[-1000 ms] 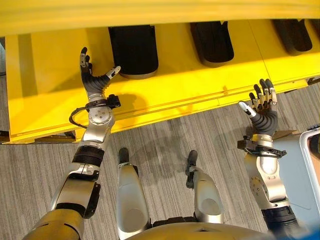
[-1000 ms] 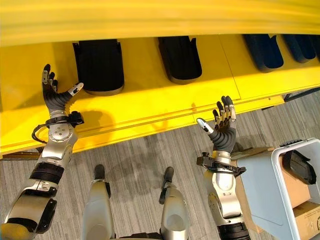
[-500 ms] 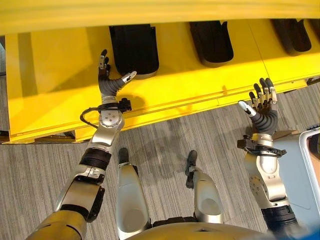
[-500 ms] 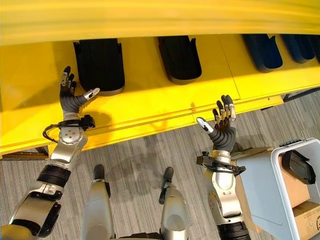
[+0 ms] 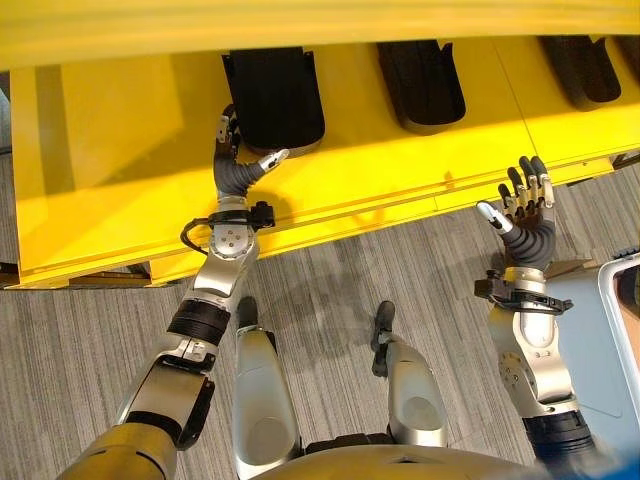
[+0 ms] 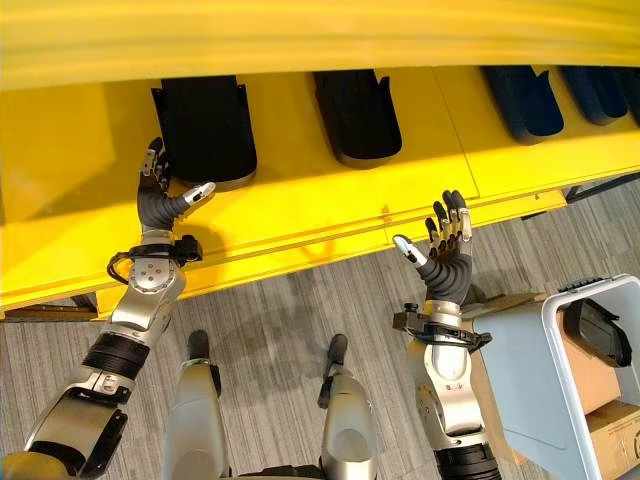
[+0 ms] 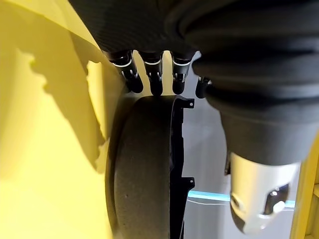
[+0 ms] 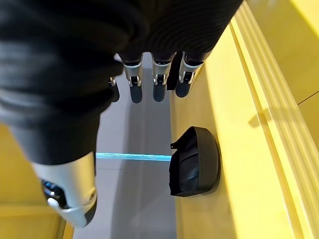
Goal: Move parts from the plastic box to the shelf.
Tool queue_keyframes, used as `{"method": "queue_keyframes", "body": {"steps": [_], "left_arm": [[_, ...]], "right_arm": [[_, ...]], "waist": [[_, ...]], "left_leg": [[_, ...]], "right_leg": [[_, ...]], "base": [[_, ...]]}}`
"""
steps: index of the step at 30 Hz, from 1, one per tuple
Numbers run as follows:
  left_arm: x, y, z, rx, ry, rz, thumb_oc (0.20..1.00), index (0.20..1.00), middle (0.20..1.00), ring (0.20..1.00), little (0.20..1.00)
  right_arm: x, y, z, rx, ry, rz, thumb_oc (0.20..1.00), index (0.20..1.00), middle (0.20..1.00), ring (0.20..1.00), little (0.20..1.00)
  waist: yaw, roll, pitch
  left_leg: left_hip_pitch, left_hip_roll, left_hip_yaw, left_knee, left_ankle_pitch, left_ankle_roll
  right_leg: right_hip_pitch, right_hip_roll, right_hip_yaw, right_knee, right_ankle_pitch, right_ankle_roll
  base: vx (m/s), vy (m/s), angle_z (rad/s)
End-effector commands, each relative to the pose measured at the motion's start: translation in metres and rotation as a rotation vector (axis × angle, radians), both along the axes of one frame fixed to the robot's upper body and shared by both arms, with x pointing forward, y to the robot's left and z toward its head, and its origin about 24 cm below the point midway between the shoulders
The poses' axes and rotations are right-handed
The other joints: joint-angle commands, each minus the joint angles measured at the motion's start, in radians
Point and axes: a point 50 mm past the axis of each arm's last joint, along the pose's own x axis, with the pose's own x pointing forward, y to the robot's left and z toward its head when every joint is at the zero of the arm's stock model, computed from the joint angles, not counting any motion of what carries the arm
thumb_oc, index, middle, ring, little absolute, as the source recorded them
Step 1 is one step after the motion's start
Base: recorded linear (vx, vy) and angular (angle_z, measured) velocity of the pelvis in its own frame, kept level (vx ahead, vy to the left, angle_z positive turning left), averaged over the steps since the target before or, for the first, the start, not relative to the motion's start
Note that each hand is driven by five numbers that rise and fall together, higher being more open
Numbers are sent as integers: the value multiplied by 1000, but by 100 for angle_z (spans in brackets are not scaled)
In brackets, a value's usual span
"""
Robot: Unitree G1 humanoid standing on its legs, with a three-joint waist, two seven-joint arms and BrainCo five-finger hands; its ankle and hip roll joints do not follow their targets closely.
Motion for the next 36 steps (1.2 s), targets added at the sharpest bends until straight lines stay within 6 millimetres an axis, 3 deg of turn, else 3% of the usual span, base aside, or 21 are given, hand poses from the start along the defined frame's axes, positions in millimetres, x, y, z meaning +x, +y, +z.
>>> {"method": "queue_keyframes", "body": {"steps": [1,17,19,22,24,26,28,32,36], "left_arm": [[-6,-29,-12,-4,29,-132,1000,1000,1000,1000,1000],[-11,-16,-16,-11,37,-86,1000,1000,1000,1000,1000],[-13,-8,-19,-17,42,-61,1000,1000,1000,1000,1000],[-31,27,-30,-30,58,46,1000,1000,1000,1000,1000],[-36,35,-32,-33,61,65,1000,1000,1000,1000,1000],[-51,60,-35,-11,66,140,1000,1000,1000,1000,1000],[-60,72,-35,0,61,170,1000,1000,1000,1000,1000],[-78,87,-28,29,29,200,1000,1000,1000,1000,1000],[-86,90,-23,54,9,183,1000,1000,1000,1000,1000]], "right_arm": [[-12,-12,35,1,-193,-30,1000,1000,1000,1000,1000],[-13,-14,34,3,-188,-38,1000,1000,1000,1000,1000],[-14,-15,33,3,-185,-40,1000,1000,1000,1000,1000],[-16,-20,32,2,-182,-64,1000,1000,1000,1000,1000],[-16,-21,32,3,-180,-66,1000,1000,1000,1000,1000],[-16,-24,32,2,-180,-70,1000,1000,1000,1000,1000],[-16,-26,32,3,-180,-73,1000,1000,1000,1000,1000],[-16,-29,34,-6,-185,-76,1000,1000,1000,1000,1000],[-15,-30,35,-17,-188,-75,1000,1000,1000,1000,1000]], "waist": [[-20,46,1],[-15,53,1],[-13,56,1],[1,69,-2],[4,72,-3],[14,82,-11],[20,89,-17],[32,105,-31],[38,117,-47]], "left_leg": [[101,-33,90,-148,48,61],[96,-30,86,-142,51,57],[95,-30,85,-140,51,57],[97,-32,83,-142,52,57],[99,-33,83,-143,53,57],[105,-35,83,-147,52,57],[110,-37,82,-150,51,57],[126,-39,82,-160,52,57],[145,-38,81,-178,58,56]], "right_leg": [[-57,2,4,167,-93,-26],[-56,1,1,176,-95,-27],[-54,1,-1,176,-95,-27],[-49,-2,-4,176,-96,-27],[-47,-3,-4,174,-96,-27],[-41,-4,-5,174,-97,-27],[-35,-7,-6,173,-97,-26],[-16,-12,-12,168,-97,-25],[0,-11,-16,157,-95,-24]], "base": [[0,0,0],[0,0,0],[0,0,0],[0,0,0],[0,0,0],[0,0,0],[0,0,0],[0,0,0],[19,-10,4]]}}
